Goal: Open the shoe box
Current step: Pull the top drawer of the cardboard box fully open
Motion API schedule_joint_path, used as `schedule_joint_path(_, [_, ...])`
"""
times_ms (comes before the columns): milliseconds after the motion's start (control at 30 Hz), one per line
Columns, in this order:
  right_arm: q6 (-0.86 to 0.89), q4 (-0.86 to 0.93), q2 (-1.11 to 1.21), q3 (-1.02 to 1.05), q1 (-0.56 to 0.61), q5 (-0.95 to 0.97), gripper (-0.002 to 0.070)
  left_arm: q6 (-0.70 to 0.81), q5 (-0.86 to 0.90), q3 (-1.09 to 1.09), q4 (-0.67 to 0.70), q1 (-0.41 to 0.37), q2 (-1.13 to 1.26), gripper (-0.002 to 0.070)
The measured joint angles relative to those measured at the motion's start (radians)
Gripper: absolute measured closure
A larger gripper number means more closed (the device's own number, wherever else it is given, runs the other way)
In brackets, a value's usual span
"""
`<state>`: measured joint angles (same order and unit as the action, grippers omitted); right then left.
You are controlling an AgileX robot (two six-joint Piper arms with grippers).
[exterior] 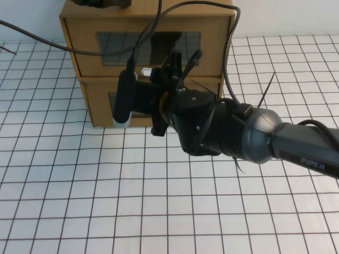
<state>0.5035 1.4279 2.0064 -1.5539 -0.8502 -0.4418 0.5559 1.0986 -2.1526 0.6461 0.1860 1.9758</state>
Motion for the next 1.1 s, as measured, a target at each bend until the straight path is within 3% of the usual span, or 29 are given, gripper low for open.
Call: schedule_joint_path(1100, [0.0,-0.001,0.049,-0.069,0.012,0.017,0.0412,0.002,0.025,-0.004,-0.002,0.0,0.0,0.0677])
